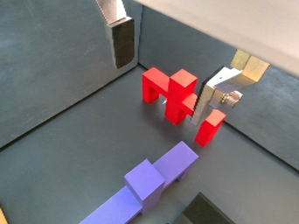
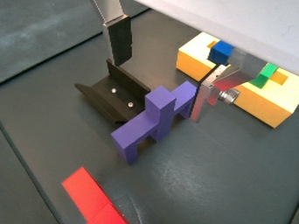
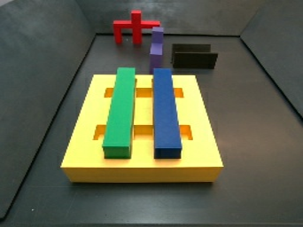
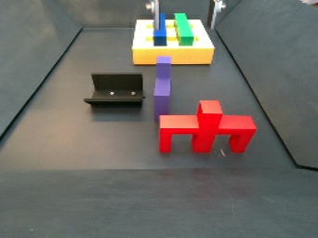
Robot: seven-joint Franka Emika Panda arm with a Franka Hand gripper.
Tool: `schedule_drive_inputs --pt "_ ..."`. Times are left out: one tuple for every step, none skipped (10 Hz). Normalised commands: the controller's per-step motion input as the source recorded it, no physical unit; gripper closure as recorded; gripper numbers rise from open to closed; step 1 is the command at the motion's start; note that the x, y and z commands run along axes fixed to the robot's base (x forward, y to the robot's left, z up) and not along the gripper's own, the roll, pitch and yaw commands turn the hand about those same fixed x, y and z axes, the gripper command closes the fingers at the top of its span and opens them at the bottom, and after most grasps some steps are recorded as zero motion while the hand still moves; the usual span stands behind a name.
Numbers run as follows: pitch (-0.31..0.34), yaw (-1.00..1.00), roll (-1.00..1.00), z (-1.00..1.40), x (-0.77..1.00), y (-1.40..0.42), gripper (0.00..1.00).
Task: Pick up the purple object. Move up. Move to above the board. Insert the purple object.
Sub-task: Pick up the purple object.
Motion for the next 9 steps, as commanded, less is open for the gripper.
schedule_drive_inputs --pt "0.0 0.0 -0.02 0.0 0.0 -0.01 0.0" --pt "0.0 -0.05 -0.09 -0.03 0.09 -0.13 0.0" --pt "-0.027 -0.46 -0.18 0.0 0.1 -0.03 0.0" --pt "-0.023 -0.79 -0.24 0.0 0.24 0.0 0.0" --pt "0.0 -0.81 -0.22 0.0 0.26 0.0 0.0" --pt "0.0 -0.82 -0.15 0.0 0.33 0.02 0.0" --pt "0.0 -0.82 -0.08 0.0 0.32 0.0 0.0" --pt "0.0 -0.91 -0.1 0.0 0.2 0.0 0.0" --pt "0.009 -0.96 -0.15 0.0 0.12 0.0 0.0"
